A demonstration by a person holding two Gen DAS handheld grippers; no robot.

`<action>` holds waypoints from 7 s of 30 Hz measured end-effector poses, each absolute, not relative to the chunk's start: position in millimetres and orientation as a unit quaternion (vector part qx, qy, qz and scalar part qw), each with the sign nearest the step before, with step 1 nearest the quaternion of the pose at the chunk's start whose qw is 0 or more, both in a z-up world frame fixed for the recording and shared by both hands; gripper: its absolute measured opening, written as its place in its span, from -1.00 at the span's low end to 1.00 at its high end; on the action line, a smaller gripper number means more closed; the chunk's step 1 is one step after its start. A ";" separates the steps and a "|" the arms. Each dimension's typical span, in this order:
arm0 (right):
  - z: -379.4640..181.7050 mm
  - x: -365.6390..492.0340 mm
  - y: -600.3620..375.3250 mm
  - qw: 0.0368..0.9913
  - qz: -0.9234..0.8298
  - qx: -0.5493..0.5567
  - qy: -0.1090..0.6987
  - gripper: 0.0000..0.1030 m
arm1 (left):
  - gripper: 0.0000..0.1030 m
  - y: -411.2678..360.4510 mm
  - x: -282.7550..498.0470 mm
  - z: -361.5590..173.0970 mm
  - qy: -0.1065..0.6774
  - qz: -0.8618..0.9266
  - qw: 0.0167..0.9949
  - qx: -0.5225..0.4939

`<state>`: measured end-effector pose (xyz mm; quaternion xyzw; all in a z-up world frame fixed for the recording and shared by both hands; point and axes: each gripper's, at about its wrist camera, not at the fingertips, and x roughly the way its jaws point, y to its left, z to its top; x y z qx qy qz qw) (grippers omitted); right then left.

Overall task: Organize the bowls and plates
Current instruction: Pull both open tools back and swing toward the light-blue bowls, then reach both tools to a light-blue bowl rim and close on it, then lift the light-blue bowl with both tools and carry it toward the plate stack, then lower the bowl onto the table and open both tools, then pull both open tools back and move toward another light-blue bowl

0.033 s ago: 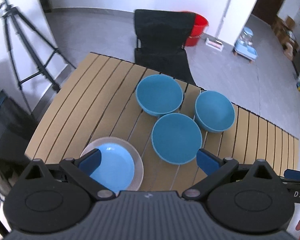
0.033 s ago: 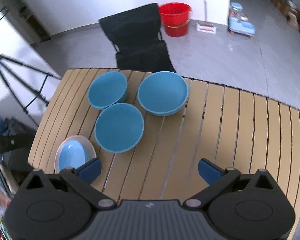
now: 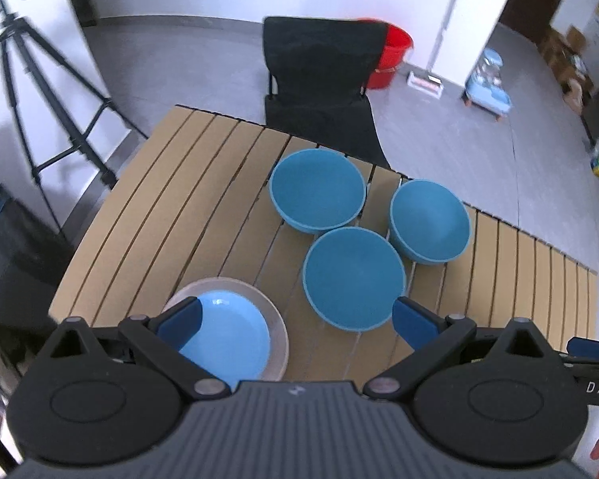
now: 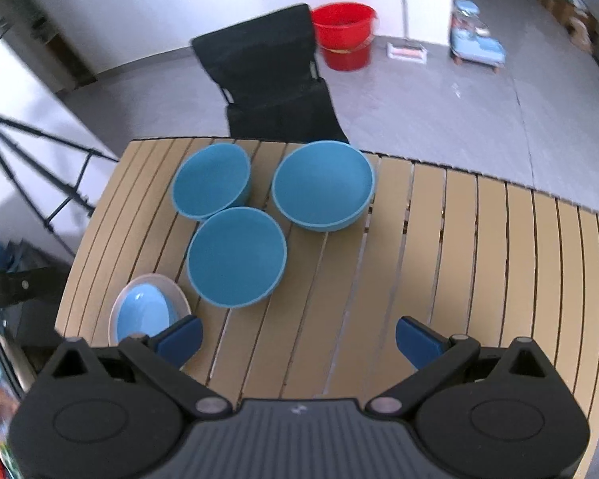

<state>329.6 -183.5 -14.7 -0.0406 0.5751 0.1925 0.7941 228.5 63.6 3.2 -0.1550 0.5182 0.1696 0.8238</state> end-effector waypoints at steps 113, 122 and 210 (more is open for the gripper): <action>-203.9 279.7 -303.8 0.779 0.028 0.067 0.622 -0.89 | -0.83 -116.2 323.2 -237.2 0.647 -0.036 0.761 -0.018; -209.5 280.5 -318.2 0.779 0.019 0.071 0.623 -0.89 | -0.83 -131.1 324.7 -251.0 0.649 -0.037 0.760 -0.012; -84.5 278.4 -217.6 0.805 0.104 0.011 0.584 1.00 | 1.00 42.7 232.8 -73.9 0.548 0.108 0.825 -0.087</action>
